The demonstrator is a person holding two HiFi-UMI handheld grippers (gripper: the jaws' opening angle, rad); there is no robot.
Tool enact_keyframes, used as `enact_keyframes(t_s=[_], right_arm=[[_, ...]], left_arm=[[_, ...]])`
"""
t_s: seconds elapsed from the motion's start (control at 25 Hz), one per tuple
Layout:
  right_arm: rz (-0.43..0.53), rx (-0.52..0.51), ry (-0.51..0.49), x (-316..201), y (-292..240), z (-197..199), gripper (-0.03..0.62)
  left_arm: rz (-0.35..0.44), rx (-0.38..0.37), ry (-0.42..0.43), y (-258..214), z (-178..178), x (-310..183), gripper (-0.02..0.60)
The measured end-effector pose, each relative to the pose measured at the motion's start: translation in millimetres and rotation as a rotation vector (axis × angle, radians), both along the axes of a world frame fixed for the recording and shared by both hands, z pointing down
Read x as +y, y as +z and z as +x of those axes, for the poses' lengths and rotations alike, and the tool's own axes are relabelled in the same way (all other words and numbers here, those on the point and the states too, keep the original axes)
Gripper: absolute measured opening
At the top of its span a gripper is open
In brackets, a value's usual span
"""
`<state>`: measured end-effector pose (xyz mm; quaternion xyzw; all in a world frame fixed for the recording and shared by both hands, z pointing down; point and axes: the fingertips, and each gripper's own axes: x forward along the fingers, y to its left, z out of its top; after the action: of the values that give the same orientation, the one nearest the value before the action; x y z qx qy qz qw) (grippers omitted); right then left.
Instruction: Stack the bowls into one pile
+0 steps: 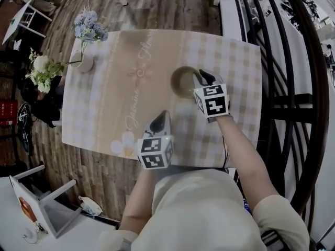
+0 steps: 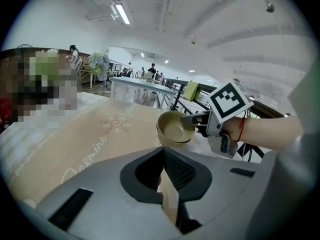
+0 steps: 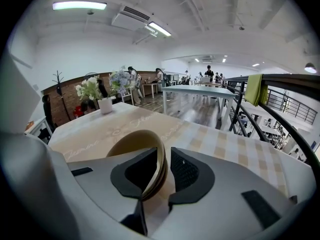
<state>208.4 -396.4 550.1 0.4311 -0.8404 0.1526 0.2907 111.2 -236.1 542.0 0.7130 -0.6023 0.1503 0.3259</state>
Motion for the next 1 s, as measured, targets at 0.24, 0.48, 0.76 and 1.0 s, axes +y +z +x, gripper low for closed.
enact_keyframes(t_s=[0.24,0.48,0.76,1.0], right_arm=[[0.007,0.012,0.026,5,-4,12,0.078],[0.024,0.002,0.058,25,-16,21,0.078],[0.069,-0.045,0.050,78,-42,10,0.075],[0.110,-0.071,0.028,144,-62,-12,0.063]], left_arm=[[0.009,0.003,-0.001,-8,0,6,0.003],[0.024,0.001,0.012,-11,-4,17,0.002],[0.051,-0.005,0.008,-18,-18,46,0.003],[0.088,0.000,-0.001,-34,-37,90,0.003]])
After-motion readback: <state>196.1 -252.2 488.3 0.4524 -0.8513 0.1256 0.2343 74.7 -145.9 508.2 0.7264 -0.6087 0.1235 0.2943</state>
